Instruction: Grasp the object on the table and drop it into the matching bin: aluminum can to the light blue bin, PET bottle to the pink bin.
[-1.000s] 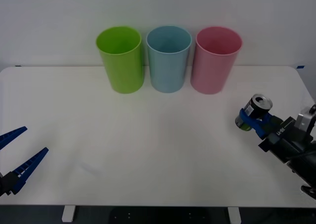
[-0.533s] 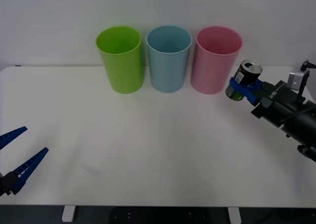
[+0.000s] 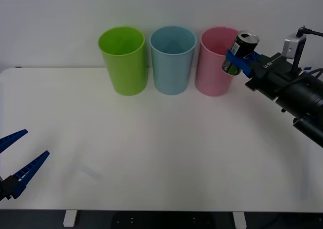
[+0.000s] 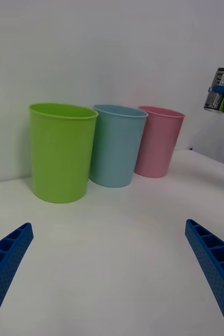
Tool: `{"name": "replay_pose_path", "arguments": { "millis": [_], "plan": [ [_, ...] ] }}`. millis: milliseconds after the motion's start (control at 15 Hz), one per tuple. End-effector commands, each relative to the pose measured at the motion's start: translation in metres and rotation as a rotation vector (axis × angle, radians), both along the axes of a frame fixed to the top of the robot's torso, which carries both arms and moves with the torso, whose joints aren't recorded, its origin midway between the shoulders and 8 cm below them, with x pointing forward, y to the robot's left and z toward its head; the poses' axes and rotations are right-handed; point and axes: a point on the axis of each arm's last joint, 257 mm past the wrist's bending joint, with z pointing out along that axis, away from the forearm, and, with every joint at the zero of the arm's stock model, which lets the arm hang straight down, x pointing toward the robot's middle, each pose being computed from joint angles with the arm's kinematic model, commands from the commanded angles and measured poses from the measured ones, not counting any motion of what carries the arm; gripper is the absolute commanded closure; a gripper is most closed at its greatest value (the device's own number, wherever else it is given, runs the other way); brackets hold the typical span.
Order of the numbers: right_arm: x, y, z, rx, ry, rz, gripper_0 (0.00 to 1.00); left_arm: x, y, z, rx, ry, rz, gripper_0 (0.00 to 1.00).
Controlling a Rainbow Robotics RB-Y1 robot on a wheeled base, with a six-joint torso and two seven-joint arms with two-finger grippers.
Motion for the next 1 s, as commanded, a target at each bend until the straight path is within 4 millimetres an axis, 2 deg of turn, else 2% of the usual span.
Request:
{"name": "replay_pose_path", "arguments": {
  "millis": [67, 400, 1000],
  "plan": [
    [0.006, 0.012, 0.014, 0.004, -0.007, 0.012, 1.0, 0.0, 0.0, 0.0, 0.0, 0.0, 0.0, 0.0],
    [0.021, 0.034, 0.028, -0.029, -0.02, 0.034, 1.0, 0.0, 0.0, 0.0, 0.0, 0.0, 0.0, 0.0],
    [0.095, 0.083, 0.054, -0.031, -0.002, 0.026, 1.0, 0.0, 0.0, 0.0, 0.0, 0.0, 0.0, 0.0]
  ]
}}
